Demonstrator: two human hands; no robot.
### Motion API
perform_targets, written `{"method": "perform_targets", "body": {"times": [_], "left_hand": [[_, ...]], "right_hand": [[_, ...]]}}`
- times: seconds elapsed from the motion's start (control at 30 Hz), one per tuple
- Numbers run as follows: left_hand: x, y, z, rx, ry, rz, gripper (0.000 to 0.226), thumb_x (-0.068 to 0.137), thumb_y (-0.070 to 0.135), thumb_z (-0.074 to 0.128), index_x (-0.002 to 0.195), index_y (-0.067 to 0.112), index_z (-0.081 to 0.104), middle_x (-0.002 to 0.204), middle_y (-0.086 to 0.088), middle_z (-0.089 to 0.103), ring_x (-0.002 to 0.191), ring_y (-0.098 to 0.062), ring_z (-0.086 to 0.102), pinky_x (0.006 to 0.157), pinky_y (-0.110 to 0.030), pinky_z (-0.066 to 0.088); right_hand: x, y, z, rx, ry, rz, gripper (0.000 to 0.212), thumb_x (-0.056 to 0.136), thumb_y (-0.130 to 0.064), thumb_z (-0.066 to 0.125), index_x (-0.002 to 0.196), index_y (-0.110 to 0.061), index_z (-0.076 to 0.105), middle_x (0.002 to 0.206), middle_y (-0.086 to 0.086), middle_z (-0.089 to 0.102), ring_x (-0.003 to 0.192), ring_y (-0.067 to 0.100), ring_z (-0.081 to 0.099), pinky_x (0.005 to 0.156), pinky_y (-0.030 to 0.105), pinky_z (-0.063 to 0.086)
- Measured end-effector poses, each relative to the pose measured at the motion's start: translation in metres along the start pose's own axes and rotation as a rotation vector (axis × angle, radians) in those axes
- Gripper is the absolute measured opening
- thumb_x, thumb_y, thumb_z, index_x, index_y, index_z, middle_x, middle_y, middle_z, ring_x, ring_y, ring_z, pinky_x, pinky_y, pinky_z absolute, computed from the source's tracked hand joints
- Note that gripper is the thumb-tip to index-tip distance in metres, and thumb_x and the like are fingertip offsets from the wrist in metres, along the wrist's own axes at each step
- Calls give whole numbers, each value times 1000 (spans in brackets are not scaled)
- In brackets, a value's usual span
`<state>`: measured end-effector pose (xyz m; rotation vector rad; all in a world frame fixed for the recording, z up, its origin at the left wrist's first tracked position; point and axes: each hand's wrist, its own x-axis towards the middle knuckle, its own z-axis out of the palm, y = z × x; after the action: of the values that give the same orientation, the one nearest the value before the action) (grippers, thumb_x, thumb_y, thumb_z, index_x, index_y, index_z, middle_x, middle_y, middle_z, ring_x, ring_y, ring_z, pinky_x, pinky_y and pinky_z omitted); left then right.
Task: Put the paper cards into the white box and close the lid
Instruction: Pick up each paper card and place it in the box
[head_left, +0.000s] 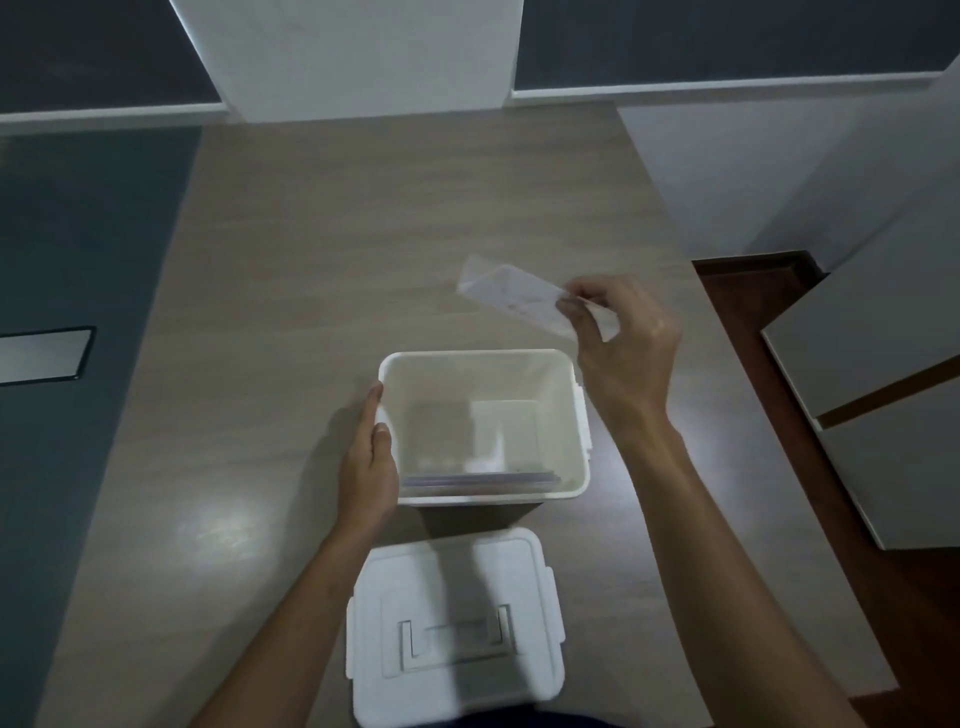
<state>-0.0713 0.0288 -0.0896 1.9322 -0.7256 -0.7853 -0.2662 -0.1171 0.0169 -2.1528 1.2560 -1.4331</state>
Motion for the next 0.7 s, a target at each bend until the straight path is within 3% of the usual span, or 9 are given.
{"method": "perform_targets", "body": {"times": [0.2,0.27,0.33,0.4,0.47,0.53,0.6,0.63,0.7], "left_hand": [[2,-1,0,-12,-13,-10,49,103,16,31,146,40,36,128,21,47,110,2,44,91,-13,29],[1,0,0,9,-16,-8,50,103,16,30,146,40,36,115,27,53,93,18,48,87,-13,31],[1,-2,-1,16,-16,-13,50,103,14,31,146,38,37,91,38,45,72,30,46,74,-9,35],[0,-4,-1,17,-18,-13,50,102,13,31,146,37,38,83,37,41,66,34,44,66,5,33],[0,-4,-2,21,-16,-8,49,102,15,31,145,39,38,84,39,41,65,32,45,66,6,32],[0,-4,-2,25,-14,-16,49,102,19,31,144,44,37,85,41,44,66,22,51,72,-13,39],[1,-5,-1,19,-16,-21,50,101,22,31,141,52,36,80,27,53,60,0,53,73,-29,42],[2,-7,-1,15,-15,-22,50,101,23,31,140,54,36,76,20,53,57,-3,50,72,-29,43],[2,-9,-1,16,-12,-13,50,101,21,31,141,50,37,72,22,45,59,11,51,68,-9,39]], "right_hand": [[-48,-24,22,24,-224,-133,4,84,-8,73,88,-10,73,86,3,73,80,22,65,75,31,52],[-66,-20,33,12,-327,-82,7,82,-6,74,87,-11,73,85,2,73,79,23,65,73,34,52],[-82,-14,43,-11,-457,-26,10,81,-6,74,88,-12,74,86,2,73,79,23,64,70,39,53],[-94,-11,49,-25,-565,15,11,82,-6,72,90,-13,75,88,2,73,80,23,64,70,40,54],[-103,-10,53,-21,-654,51,13,85,-8,69,94,-14,76,92,1,74,83,23,64,74,37,53],[-110,-8,55,-27,-743,91,15,88,-10,65,97,-16,75,96,0,73,88,20,62,77,32,51],[-115,-7,56,-2,-814,121,17,90,-10,62,98,-16,75,97,-1,73,89,18,61,79,30,50],[-117,-6,56,11,-845,132,18,91,-9,60,98,-16,75,97,-1,73,89,18,61,79,29,49],[-120,-7,56,10,-898,137,20,92,-9,56,97,-17,74,97,-1,72,89,18,60,79,29,48]]}}
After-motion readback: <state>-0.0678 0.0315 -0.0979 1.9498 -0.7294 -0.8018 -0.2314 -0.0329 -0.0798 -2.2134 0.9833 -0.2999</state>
